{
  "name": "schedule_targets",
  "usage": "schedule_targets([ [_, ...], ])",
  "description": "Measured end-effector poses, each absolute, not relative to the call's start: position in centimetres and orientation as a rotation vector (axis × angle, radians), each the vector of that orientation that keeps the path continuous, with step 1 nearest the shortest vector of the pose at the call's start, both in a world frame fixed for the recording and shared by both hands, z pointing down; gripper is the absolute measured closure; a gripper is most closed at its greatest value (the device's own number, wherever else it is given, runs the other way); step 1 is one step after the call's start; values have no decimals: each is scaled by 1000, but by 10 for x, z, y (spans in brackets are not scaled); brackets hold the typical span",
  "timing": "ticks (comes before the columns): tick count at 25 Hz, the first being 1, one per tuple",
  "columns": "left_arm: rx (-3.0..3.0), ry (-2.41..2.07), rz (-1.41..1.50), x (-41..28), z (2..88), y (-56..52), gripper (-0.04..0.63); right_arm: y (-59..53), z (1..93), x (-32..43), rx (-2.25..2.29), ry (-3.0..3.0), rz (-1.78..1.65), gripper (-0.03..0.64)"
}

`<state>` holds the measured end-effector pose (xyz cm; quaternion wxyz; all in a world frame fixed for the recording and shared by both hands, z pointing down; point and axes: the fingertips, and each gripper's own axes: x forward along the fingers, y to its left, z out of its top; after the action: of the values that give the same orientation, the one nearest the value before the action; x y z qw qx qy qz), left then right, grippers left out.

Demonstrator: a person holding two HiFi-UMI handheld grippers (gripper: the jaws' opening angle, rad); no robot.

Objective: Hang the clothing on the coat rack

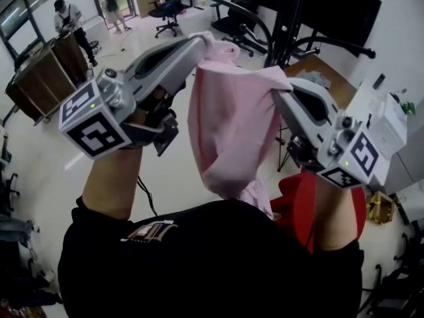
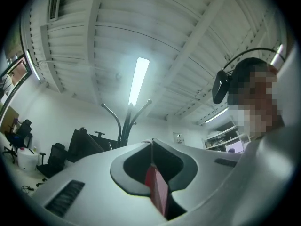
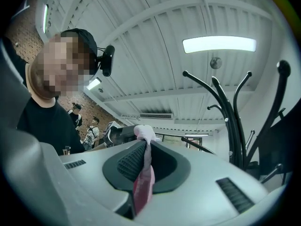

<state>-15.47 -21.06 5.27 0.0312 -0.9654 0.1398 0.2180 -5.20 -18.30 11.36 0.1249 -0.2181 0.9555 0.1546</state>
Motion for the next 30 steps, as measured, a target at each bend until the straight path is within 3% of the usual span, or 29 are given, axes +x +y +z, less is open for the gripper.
schedule_targets([
  [7, -3033, 340, 662, -156, 65, -235, 591, -196, 126, -67, -636, 2810, 379, 600],
  [30, -3173, 301, 406, -68, 135, -312, 591, -275, 163, 26, -1066, 2711, 172, 600],
])
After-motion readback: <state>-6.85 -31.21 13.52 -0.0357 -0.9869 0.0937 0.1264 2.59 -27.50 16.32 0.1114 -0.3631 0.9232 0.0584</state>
